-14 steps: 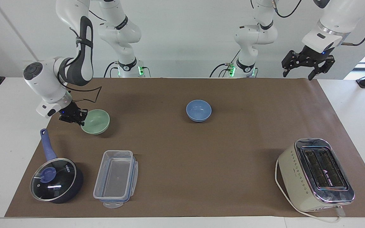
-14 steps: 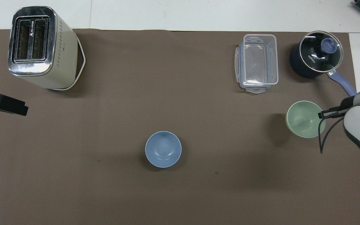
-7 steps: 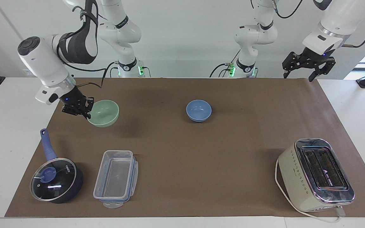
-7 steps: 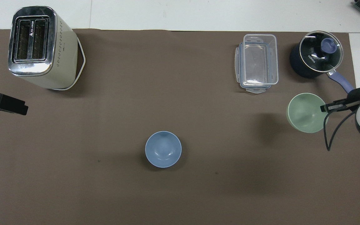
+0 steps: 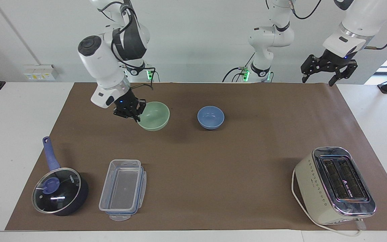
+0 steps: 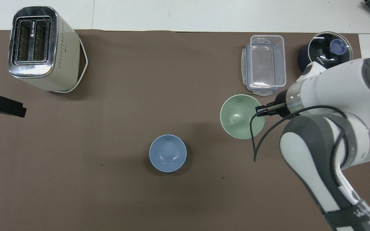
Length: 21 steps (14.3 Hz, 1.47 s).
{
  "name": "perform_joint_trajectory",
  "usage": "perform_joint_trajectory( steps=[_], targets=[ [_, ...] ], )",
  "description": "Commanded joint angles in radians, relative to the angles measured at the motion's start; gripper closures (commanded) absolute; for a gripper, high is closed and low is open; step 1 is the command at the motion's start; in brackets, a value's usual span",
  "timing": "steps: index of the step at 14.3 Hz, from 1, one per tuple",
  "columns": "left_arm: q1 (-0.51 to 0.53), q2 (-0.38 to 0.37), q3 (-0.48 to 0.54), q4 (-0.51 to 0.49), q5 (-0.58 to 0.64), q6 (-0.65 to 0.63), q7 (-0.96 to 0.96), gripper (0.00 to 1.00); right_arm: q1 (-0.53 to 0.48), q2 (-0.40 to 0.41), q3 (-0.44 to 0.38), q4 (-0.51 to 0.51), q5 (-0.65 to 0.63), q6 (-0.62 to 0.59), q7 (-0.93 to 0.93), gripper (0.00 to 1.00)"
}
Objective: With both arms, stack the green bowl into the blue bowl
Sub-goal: 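Carry the green bowl over the blue bowl and lower it inside, then hold the green bowl seated inside the blue bowl with the right gripper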
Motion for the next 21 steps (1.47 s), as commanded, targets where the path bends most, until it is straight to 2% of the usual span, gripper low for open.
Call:
perform_joint_trajectory(
  steps=[1,4,6,9,21],
  targets=[
    [0.009,-0.016,-0.008,-0.014,0.017,0.01,0.009,0.0,0.137,0.015,0.001,-0.022,0.009,0.073,0.168,1.0],
    [0.007,-0.016,-0.008,-0.014,0.017,0.01,0.009,0.0,0.234,0.037,0.001,-0.022,0.004,0.085,0.284,1.0],
    [0.009,-0.016,-0.008,-0.014,0.017,0.01,0.009,0.0,0.318,0.078,-0.001,-0.019,-0.014,0.143,0.385,1.0],
    [0.009,-0.018,-0.008,-0.015,0.017,0.01,0.008,0.0,0.377,0.118,-0.001,-0.021,-0.056,0.177,0.452,1.0],
    [0.009,-0.018,-0.008,-0.011,0.017,0.022,0.024,0.0,0.408,0.14,-0.001,-0.108,-0.079,0.259,0.45,1.0]
  ],
)
